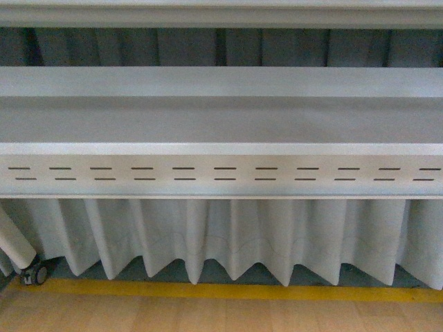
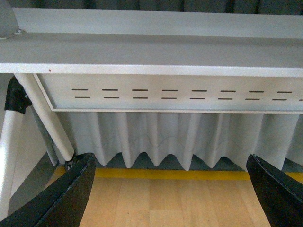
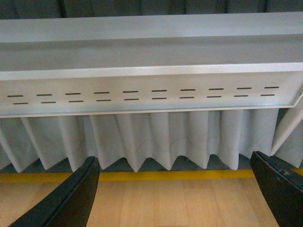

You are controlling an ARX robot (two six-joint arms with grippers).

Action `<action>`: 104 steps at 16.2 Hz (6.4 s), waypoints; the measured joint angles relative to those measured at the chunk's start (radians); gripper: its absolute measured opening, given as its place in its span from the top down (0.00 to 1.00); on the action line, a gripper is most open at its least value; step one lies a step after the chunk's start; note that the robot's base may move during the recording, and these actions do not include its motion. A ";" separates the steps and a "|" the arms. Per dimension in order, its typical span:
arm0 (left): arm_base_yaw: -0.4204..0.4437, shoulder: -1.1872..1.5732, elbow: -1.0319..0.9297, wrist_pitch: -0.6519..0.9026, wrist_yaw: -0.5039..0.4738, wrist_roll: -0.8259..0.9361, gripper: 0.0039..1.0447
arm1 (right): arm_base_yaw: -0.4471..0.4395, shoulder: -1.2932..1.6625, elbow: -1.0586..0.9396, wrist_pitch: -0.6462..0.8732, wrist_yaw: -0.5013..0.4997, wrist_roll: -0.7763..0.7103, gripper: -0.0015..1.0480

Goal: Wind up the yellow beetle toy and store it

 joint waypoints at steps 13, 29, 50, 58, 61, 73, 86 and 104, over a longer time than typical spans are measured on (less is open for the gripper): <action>0.000 0.000 0.000 0.000 0.000 0.000 0.06 | 0.000 0.000 0.000 0.000 0.000 0.000 0.06; 0.000 0.000 0.000 0.000 0.000 0.000 0.06 | 0.000 0.000 0.000 0.000 0.000 0.000 0.06; 0.000 0.000 0.000 0.001 -0.001 0.002 0.06 | 0.000 0.000 0.000 -0.001 0.000 0.000 0.06; 0.000 0.000 0.000 0.001 0.000 0.005 0.06 | 0.000 0.000 0.000 -0.001 0.000 -0.002 0.06; 0.000 0.000 0.000 0.000 0.001 0.005 0.06 | 0.000 0.000 0.000 0.000 0.000 -0.002 0.06; 0.000 0.000 0.000 0.005 0.000 0.012 0.06 | 0.000 0.000 0.000 0.005 0.000 -0.002 0.06; 0.000 0.000 0.000 0.002 0.000 0.013 0.06 | 0.000 0.000 0.000 0.000 0.000 -0.003 0.06; 0.000 0.000 0.000 0.001 0.000 0.013 0.06 | 0.000 0.000 0.000 -0.001 0.000 -0.002 0.06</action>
